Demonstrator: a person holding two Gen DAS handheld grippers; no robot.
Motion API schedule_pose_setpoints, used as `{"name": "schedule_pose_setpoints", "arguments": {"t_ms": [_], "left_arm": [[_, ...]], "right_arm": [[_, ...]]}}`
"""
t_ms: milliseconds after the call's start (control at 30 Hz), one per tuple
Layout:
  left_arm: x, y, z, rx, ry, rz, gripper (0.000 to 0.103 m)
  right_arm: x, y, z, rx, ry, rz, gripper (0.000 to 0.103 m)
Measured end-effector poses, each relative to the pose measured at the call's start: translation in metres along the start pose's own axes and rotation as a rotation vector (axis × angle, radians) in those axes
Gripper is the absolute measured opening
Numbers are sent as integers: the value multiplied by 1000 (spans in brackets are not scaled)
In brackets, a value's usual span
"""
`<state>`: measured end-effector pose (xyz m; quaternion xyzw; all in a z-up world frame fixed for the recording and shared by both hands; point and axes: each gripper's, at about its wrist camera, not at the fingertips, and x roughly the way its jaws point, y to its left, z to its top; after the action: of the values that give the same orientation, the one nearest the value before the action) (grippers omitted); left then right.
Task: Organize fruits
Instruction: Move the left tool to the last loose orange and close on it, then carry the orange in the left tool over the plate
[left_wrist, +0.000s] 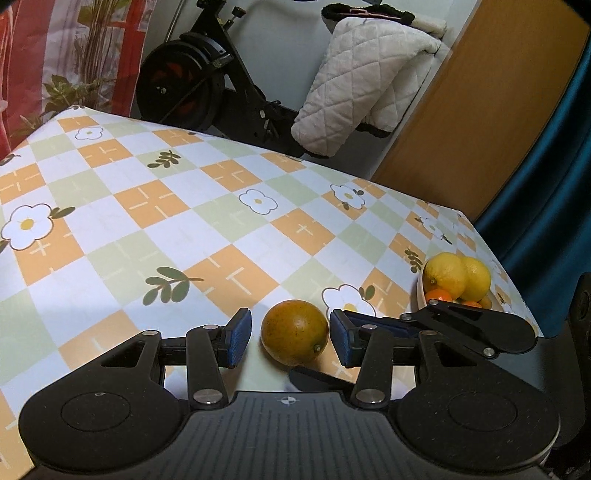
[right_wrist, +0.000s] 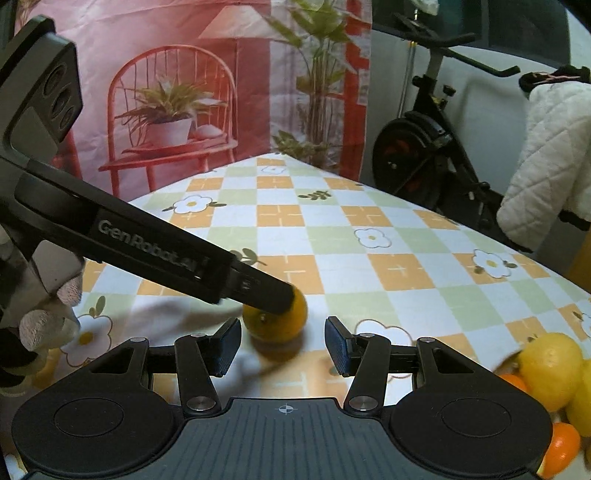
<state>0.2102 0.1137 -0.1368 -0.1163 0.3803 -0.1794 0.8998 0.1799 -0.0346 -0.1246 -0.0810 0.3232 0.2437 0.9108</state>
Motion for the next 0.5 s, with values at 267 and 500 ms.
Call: {"name": "schedule_pose_setpoints", "arguments": {"t_ms": [267, 500], "left_arm": [[10, -1, -1, 0, 9, 8, 49], [10, -8, -4, 29, 7, 6, 46]], "right_arm": [[11, -2, -1, 21, 11, 9, 46], [15, 0, -2, 28, 11, 8, 39]]}}
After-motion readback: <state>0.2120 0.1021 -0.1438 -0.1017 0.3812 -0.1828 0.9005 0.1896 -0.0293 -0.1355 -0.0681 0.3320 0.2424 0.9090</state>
